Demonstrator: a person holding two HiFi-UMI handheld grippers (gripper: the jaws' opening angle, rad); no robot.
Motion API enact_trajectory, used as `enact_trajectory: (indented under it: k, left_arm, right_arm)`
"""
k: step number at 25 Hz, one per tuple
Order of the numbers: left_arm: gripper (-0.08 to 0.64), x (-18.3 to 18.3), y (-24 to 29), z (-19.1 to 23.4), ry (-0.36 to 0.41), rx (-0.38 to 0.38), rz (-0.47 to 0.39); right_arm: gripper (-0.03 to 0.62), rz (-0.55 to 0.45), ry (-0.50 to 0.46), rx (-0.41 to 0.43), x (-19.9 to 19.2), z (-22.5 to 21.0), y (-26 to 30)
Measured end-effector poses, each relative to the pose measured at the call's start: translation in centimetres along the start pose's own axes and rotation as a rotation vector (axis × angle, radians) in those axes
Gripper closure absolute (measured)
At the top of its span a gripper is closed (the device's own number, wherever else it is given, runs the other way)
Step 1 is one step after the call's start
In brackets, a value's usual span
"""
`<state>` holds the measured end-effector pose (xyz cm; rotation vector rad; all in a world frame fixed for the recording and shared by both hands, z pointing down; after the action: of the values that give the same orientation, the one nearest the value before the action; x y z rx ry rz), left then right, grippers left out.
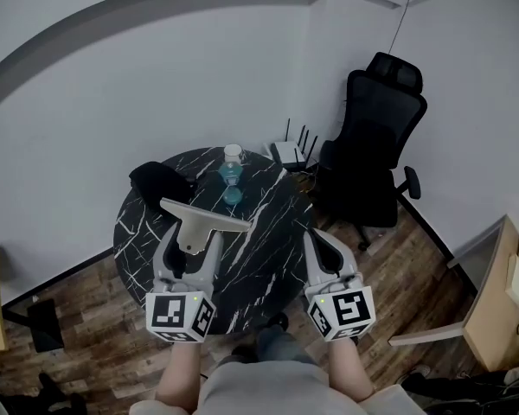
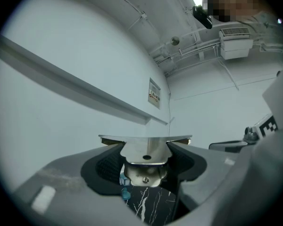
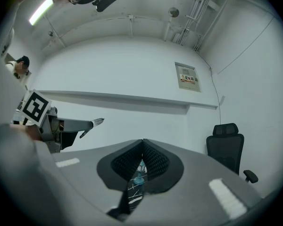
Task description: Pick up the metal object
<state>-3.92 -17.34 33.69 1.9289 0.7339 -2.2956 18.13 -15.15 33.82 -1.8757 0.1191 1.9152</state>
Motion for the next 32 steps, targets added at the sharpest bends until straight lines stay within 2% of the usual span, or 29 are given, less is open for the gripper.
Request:
enact_trajectory:
  k: [10, 19, 32]
  left_arm:
    - [0.258, 2.3, -3.2, 1.0, 0.02, 0.057, -0.049]
    - [0.258, 3.6, -4.7, 1.8, 0.075, 0.09, -0.08]
    - [0.258, 3.5, -5.3, 2.2, 0.104, 0.114, -0.1]
  right_arm:
    - [0.597, -0.022, -0.001, -0.007, 0.9, 2.0, -1.6]
    - [0.597, -0.031, -0.003, -0.02, 1.4, 2.6, -1.8]
    - [0.597, -0.021, -0.005, -0.002, 1.2, 3.4, -1.6]
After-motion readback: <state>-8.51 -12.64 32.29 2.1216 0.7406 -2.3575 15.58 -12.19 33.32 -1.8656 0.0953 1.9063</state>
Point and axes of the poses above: the fingertips, and each gripper's own axes: y forward along the fingers, z to its left, x out of its top, the point moved 3 cm from there along -y, backward along the fingers, and after that the axes turned 12 degrees about -z, right-handed, at the moved point
